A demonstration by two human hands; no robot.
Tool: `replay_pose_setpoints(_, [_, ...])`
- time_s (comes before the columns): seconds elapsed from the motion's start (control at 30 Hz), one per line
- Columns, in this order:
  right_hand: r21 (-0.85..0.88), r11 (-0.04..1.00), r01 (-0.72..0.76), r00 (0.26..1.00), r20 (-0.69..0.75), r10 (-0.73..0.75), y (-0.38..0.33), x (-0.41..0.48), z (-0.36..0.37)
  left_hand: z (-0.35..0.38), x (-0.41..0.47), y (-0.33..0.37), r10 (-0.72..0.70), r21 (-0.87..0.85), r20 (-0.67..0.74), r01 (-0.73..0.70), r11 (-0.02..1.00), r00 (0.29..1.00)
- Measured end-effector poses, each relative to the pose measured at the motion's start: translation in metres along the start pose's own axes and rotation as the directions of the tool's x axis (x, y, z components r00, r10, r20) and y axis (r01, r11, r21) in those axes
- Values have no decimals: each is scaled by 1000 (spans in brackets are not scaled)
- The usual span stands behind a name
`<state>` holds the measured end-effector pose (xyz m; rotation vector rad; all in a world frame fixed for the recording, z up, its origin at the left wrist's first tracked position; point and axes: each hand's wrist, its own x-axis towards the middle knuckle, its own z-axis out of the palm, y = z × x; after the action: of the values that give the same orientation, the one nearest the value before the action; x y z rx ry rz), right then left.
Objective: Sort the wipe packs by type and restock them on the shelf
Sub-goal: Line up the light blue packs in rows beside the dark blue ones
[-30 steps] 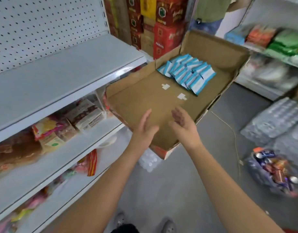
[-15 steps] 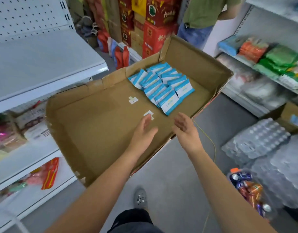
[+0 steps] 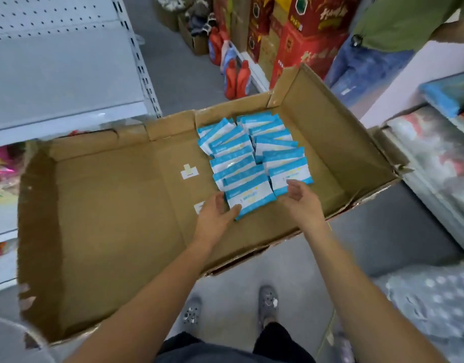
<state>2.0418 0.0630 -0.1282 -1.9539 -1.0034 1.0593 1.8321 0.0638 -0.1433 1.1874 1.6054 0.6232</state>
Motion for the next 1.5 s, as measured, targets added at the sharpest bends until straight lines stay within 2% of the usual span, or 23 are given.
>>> replay_pose_setpoints(0.13, [-92,995,49,999,-7,-49,8,64,-35,34,5,4,-96,-64,-172,86,994,980])
replay_pose_setpoints(0.3, [-205,978,29,999,36,-22,12,104,-47,60,15,9,-191,126,-348,248,960,918])
replay_pose_setpoints(0.37, [-294,956,4,999,40,8,9,113,-49,64,18,13,-208,188,-388,298,936,898])
replay_pose_setpoints(0.47, [-285,958,-23,997,68,44,5,120,-54,60,21,12,-241,206,-379,336,919,893])
replay_pose_setpoints(0.6, [-262,964,44,994,103,-18,3,125,-61,42,22,5,-230,-15,-344,240,971,910])
replay_pose_setpoints(0.67, [-110,994,20,985,174,-1,-2,129,-63,33,17,0,-211,-121,-328,181,976,921])
replay_pose_setpoints(0.73, [94,995,-39,950,313,7,-16,127,-59,21,11,0,-204,-237,-328,128,963,922])
replay_pose_setpoints(0.77, [142,989,-32,925,380,-24,-24,125,-54,14,6,1,-207,-277,-336,113,954,919])
replay_pose_setpoints(0.87, [159,986,42,857,501,-117,-51,111,-33,-18,-7,-4,-217,-379,-391,59,924,894])
replay_pose_setpoints(0.93, [209,978,19,834,536,-131,-72,94,-13,-46,-21,-7,-211,-413,-441,11,911,873])
replay_pose_setpoints(1.0, [263,965,-7,808,570,-149,-93,73,11,-78,-38,-10,-200,-453,-491,-53,890,848])
replay_pose_setpoints(1.2, [325,944,48,737,627,-254,-149,-12,109,-188,-99,-39,-115,-504,-589,-252,826,800])
replay_pose_setpoints(1.33, [381,923,56,704,641,-307,-179,-79,191,-275,-139,-89,-155,-543,-639,-299,785,754])
replay_pose_setpoints(1.5, [345,927,145,675,650,-348,-203,-168,301,-375,-188,-157,-239,-631,-627,-303,714,742])
